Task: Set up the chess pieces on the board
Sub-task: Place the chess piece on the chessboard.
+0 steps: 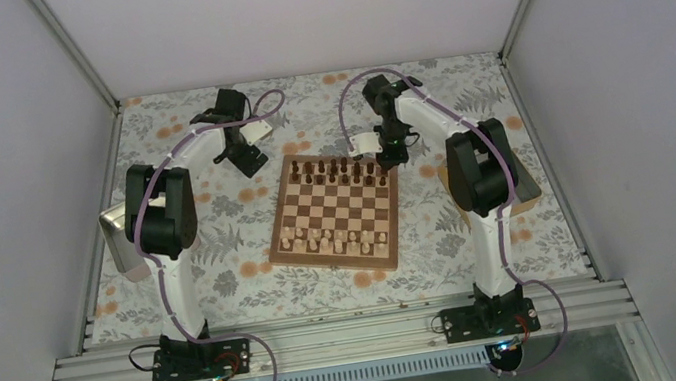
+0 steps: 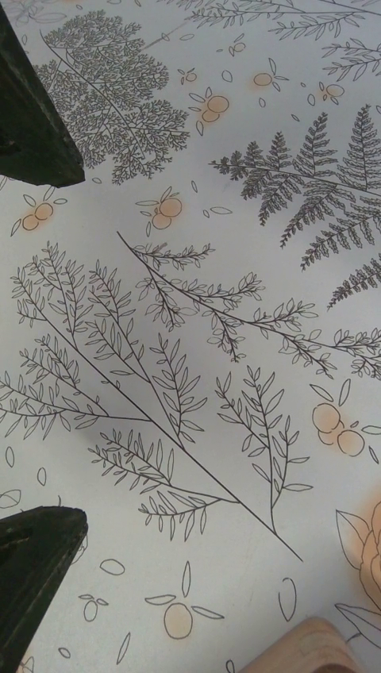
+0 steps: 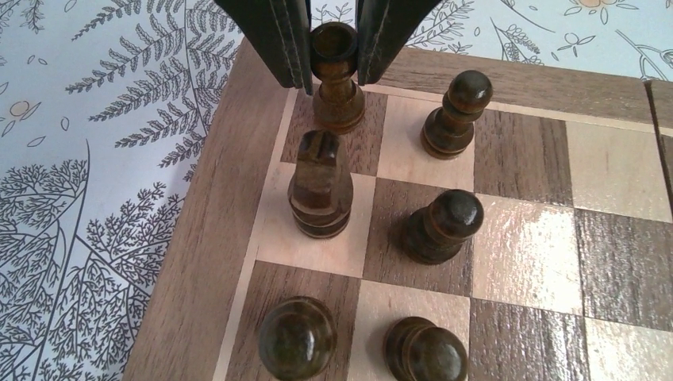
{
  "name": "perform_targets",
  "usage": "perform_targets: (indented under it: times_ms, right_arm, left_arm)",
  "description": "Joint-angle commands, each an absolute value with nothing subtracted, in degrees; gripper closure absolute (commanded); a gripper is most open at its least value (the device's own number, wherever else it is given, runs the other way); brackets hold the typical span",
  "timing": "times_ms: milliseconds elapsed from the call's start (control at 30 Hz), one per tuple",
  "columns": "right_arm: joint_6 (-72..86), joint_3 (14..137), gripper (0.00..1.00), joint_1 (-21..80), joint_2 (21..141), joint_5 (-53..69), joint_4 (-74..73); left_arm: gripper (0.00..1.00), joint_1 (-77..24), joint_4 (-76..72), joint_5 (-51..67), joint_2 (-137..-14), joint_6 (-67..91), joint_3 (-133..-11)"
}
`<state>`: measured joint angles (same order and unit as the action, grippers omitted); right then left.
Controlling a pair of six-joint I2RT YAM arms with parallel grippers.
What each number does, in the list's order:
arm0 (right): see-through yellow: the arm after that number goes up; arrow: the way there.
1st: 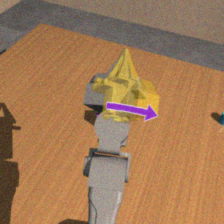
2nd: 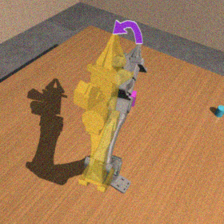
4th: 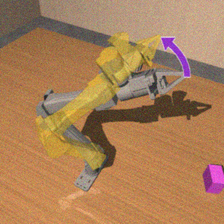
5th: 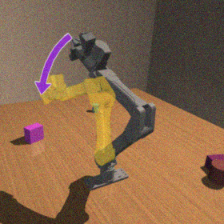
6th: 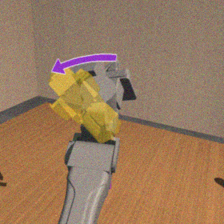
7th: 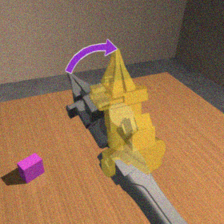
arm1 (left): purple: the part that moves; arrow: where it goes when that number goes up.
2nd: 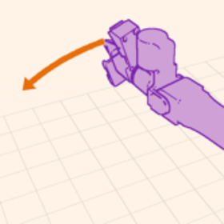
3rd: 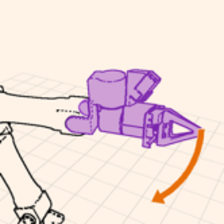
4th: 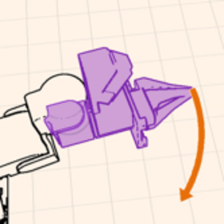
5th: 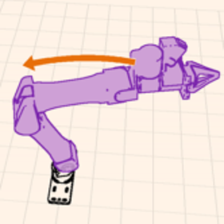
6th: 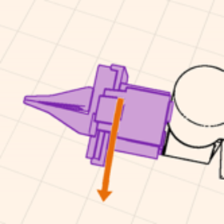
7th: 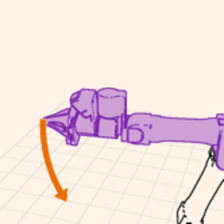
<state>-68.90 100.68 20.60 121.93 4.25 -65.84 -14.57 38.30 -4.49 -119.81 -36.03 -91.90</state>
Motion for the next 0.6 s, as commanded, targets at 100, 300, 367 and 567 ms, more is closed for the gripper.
perform_targets:
  times_ms: [100,300,367,567]
  right_arm:
    - [-68.1,99.6,0.78,21.1,121.1,5.3,-65.9]
    - [-67.8,100.4,0.64,21.1,119.8,6.9,-65.8]
    - [-67.5,100.6,0.60,20.8,119.0,6.6,-66.0]
    - [-66.2,102.1,0.57,18.4,113.5,6.8,-69.1]
  left_arm:
    - [0.00,-14.4,38.6,-4.0,-118.3,-36.6,-91.9]
    - [0.00,-14.6,38.6,-4.1,-118.4,-36.5,-91.9]
    - [0.00,-14.6,38.6,-4.1,-118.4,-36.5,-92.0]
    - [0.00,-14.4,38.1,-4.5,-118.4,-35.0,-92.9]
